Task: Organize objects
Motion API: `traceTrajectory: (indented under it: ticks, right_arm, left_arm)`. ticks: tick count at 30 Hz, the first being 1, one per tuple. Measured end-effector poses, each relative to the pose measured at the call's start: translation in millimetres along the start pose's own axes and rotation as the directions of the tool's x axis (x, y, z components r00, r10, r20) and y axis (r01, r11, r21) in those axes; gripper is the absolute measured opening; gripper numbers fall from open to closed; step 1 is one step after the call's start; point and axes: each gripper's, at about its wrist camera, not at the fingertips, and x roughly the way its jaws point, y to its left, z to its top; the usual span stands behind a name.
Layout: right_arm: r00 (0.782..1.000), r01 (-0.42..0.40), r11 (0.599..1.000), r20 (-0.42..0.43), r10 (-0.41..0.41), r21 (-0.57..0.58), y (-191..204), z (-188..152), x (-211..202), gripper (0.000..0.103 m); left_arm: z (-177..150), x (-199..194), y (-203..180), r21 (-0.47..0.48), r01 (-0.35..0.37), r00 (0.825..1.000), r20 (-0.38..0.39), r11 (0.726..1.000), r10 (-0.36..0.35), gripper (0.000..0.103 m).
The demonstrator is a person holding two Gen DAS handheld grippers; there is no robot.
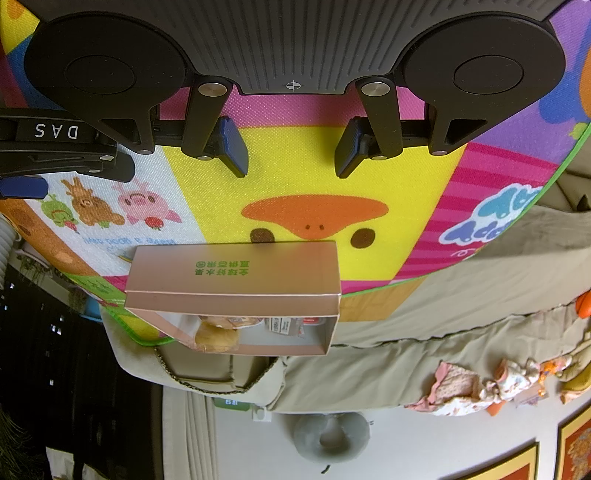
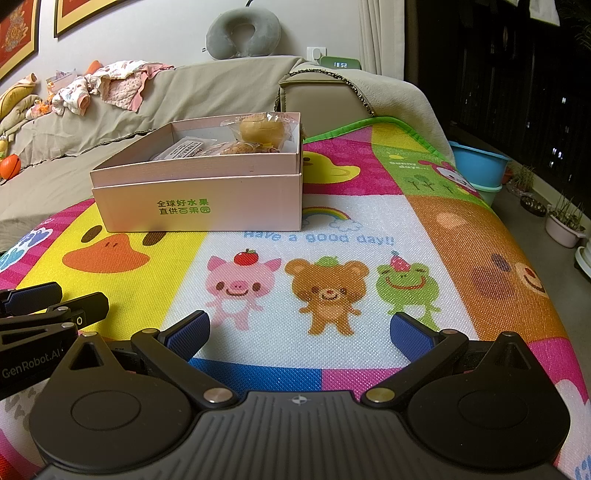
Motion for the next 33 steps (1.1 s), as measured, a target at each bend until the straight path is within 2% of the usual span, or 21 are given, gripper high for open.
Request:
traceTrajectory:
  ticks: [33]
  right_arm:
    - [1.0,0.0,1.0,0.0,0.0,0.0,-0.3,0.1,0.0,0.103]
  left_arm:
    - [-0.6,-0.4,-1.9,0.011,-0.01,1.0,0.0,1.0,0.01,0.059]
